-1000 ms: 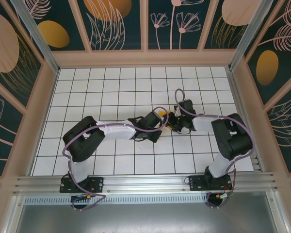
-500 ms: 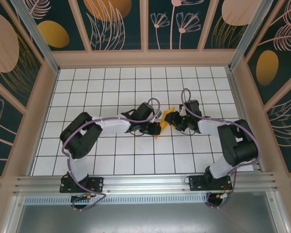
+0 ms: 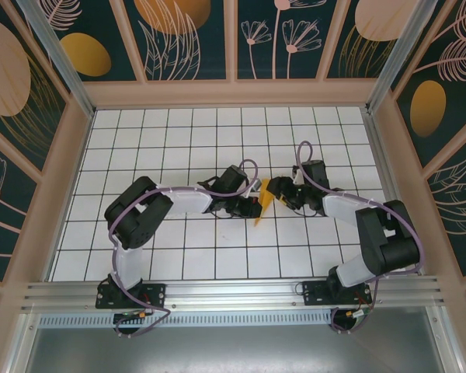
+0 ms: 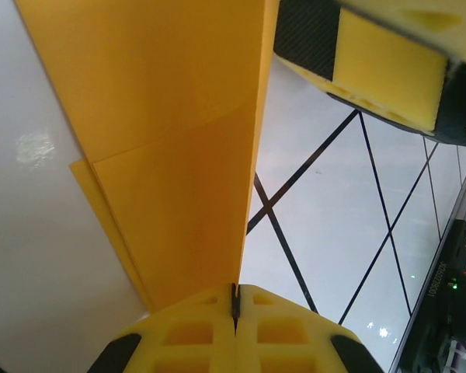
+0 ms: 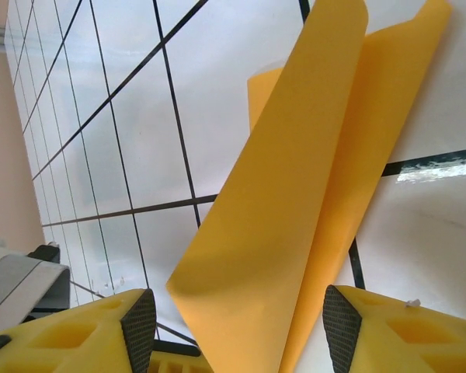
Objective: Fold a paper plane with a square sheet of paper (fold left side to right side)
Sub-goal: Fold the wing for the fifth time at the center of the table.
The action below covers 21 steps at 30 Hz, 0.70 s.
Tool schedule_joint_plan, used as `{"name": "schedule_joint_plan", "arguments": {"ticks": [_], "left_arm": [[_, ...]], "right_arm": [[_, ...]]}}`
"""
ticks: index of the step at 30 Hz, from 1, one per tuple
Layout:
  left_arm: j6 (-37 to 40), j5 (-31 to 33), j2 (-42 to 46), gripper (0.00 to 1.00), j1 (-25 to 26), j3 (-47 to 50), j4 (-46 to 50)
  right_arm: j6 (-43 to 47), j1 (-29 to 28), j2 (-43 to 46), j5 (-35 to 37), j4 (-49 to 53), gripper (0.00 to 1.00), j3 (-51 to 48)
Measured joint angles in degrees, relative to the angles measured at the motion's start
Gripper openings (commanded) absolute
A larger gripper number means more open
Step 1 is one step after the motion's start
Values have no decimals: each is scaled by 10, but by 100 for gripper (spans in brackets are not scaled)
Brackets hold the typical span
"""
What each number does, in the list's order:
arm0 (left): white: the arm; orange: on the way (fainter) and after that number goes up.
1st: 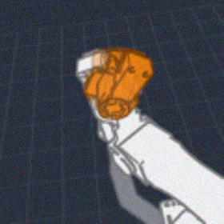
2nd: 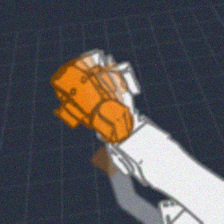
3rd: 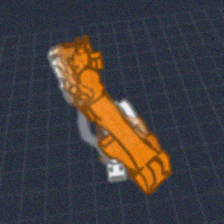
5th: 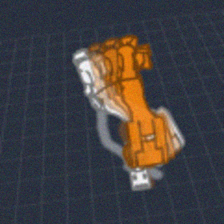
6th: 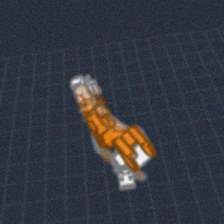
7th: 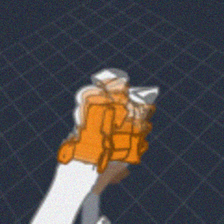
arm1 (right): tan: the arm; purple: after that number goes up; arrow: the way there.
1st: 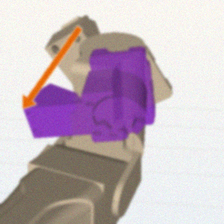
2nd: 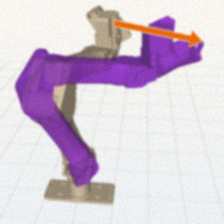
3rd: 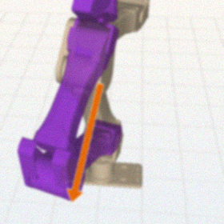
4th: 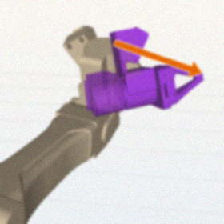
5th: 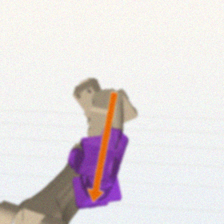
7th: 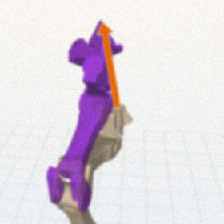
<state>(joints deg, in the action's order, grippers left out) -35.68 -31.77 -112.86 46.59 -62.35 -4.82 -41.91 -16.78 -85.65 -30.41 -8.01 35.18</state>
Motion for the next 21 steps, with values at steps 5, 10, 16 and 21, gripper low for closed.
{"name": "schedule_joint_plan", "arguments": {"ticks": [5,10,16,21], "left_arm": [[-9,-14,-12,0,-1,0,-17],[-24,-34,-16,0,-4,3,-40],[-51,-51,-19,0,-16,13,-70],[-67,-58,-21,0,-24,23,-85]], "right_arm": [[0,3,0,0,10,60,0],[2,3,-1,0,9,57,0],[2,5,-6,-1,9,60,0],[-1,26,6,-13,-7,66,-18]]}}
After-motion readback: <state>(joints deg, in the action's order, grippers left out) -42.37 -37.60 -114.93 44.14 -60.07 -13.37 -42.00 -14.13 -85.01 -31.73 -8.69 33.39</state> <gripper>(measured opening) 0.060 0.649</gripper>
